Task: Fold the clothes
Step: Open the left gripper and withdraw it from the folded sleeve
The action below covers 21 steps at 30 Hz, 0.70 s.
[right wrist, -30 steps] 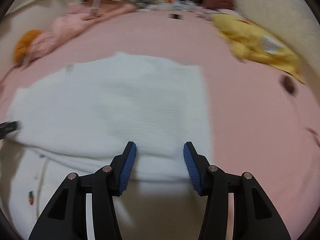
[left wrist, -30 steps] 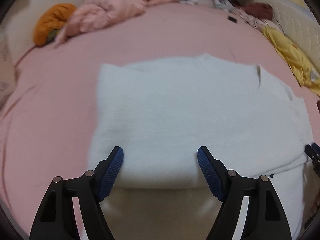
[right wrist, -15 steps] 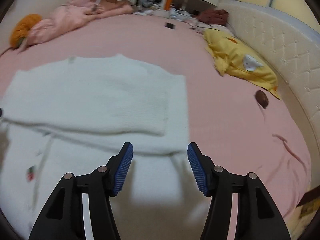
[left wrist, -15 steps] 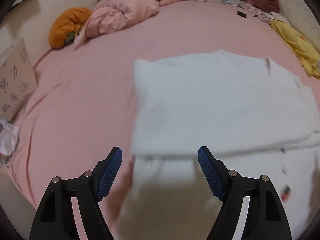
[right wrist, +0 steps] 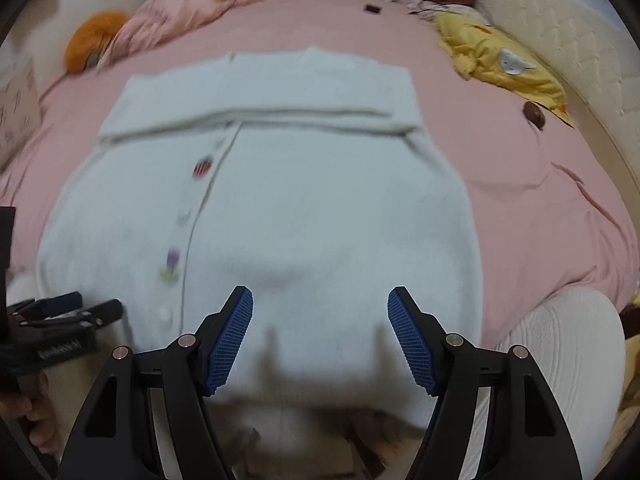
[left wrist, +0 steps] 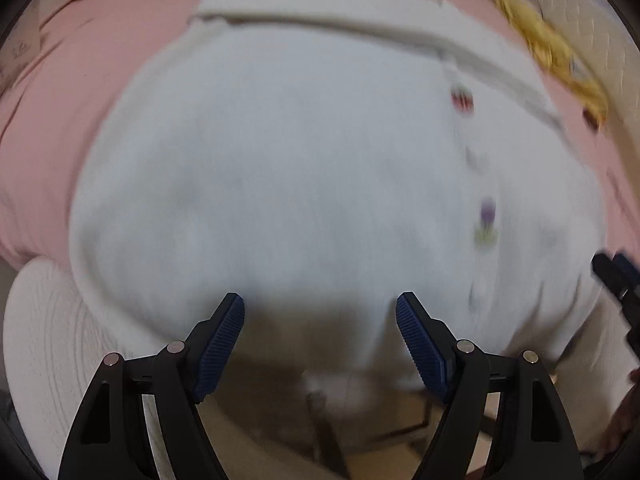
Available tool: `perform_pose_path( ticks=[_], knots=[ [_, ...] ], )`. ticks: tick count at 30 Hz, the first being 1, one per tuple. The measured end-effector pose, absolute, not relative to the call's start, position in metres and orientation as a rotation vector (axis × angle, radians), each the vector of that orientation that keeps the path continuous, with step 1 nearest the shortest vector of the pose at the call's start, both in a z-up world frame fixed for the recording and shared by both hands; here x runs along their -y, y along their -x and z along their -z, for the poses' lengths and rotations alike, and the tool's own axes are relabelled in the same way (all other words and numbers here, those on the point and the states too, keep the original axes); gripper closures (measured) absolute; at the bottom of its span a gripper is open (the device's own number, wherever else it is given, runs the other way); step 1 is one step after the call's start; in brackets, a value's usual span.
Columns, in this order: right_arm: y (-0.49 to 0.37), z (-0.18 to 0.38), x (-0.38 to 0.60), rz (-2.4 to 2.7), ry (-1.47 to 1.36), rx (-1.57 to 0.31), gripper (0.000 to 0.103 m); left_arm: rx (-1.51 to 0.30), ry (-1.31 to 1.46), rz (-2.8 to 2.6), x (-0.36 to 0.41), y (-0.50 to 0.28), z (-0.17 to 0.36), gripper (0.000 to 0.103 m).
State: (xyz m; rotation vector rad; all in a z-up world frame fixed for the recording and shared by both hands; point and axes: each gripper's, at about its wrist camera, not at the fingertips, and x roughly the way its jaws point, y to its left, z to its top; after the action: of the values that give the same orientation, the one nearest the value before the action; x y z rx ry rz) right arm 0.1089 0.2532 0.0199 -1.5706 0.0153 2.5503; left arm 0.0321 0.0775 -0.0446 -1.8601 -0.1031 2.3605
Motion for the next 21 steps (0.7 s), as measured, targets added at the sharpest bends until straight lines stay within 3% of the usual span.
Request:
perform_pose_path(
  ticks=[9,18,21],
  knots=[
    [-0.126,-0.043,-0.249,-2.602,1.467,-0.018,0.032,0.138,1.779,-2.390,-0.080,-0.052,0.025,0.025],
    [-0.120,-0.040,-0.263,-2.619,1.584,-0.094,0.032,0.230,1.737,-2.296,-0.057,-0.048,0.013,0.025],
    [-0.109,-0.032,-0.302,-2.548,1.723,-0.226,0.032,0.033,1.695,-2.429,-0.025,-0.033,-0.013,0.025]
  ],
)
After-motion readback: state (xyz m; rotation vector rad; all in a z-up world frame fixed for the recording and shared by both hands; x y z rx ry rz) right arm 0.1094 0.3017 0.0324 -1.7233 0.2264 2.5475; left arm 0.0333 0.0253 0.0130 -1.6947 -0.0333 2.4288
